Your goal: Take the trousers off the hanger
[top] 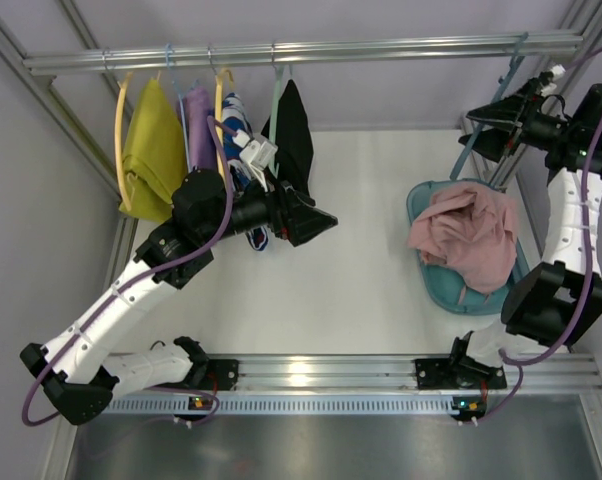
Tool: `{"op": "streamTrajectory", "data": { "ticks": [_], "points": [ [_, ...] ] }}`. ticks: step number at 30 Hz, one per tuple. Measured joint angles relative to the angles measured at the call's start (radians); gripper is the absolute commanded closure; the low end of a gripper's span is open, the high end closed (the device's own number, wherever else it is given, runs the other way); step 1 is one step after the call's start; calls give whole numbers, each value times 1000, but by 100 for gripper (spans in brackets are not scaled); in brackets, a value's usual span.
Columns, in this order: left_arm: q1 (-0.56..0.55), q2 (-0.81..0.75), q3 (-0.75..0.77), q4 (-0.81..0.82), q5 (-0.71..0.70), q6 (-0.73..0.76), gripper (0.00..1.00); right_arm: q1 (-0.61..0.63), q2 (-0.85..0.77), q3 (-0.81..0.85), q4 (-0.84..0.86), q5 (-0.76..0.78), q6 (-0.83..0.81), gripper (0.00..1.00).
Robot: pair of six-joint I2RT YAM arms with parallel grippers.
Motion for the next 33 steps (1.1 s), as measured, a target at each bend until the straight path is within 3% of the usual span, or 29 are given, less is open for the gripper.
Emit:
{"op": "streamTrajectory", "data": {
  "ticks": [6, 13, 16, 20, 23, 25, 29, 33],
  "points": [
    [3, -1, 0, 0, 0, 0, 2, -18, -60, 1, -28, 9, -32, 12],
    [9, -6, -5, 0, 0, 1, 2, -48, -74, 56, -209, 53, -195, 20],
    [13, -15, -8, 0, 0, 4, 2, -56, -74, 68, -267, 63, -261, 29],
    [14, -28, -11, 0, 1, 9, 1, -85, -74, 81, -363, 76, -349, 51],
    [16, -34, -13, 0, 2, 9, 1, -118, -74, 97, -428, 83, -410, 53],
    [17, -34, -15, 0, 2, 9, 1, -135, -74, 103, -466, 84, -452, 48],
    [17, -34, -17, 0, 2, 10, 1, -157, -74, 110, -552, 86, -530, 26],
    [21, -34, -17, 0, 2, 16, 2, -184, -72, 145, -646, 105, -614, 14]
  ]
}}
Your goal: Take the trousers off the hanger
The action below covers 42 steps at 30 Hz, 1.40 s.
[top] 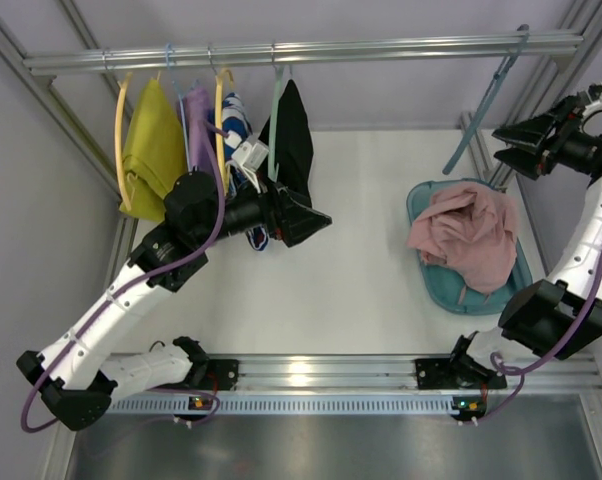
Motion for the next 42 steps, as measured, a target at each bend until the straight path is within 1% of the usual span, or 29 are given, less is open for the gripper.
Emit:
{"op": "streamTrajectory", "data": {
  "ticks": [4, 5, 9, 12, 15, 18, 20, 22, 25, 29, 33, 38, 42],
  "points": [
    [25, 0, 0, -3, -4, 9, 1, -50, 0, 76, -103, 31, -98, 7],
    [34, 0, 0, -6, -5, 11, 1, -63, 0, 98, -127, 42, -121, 2],
    [77, 10, 27, -45, -16, 39, 1, -121, 3, 190, -212, 70, -218, 1],
    [97, 34, 104, -115, -34, 82, 2, -131, 4, 269, -277, 82, -301, 1],
    [111, 91, 261, -236, -57, 140, 1, -107, 0, 334, -337, 94, -393, 1],
    [133, 173, 449, -381, -73, 203, 2, -35, -23, 356, -377, 136, -472, 0],
    [150, 213, 536, -454, -74, 244, 2, 75, -54, 355, -392, 195, -519, 0],
    [174, 222, 564, -510, -74, 278, 2, 206, -89, 349, -389, 248, -549, 1],
    [207, 205, 565, -599, -90, 328, 1, 360, -164, 319, -392, 318, -584, 1],
    [265, 135, 537, -668, -152, 365, 1, 475, -245, 285, -389, 395, -618, 0],
    [354, 7, 489, -719, -250, 378, 1, 569, -311, 191, -394, 455, -658, 0],
    [434, -149, 443, -784, -367, 383, 1, 629, -371, 43, -399, 517, -703, 1],
    [481, -212, 438, -833, -426, 385, 1, 643, -432, -61, -406, 547, -719, 1]
  ]
}}
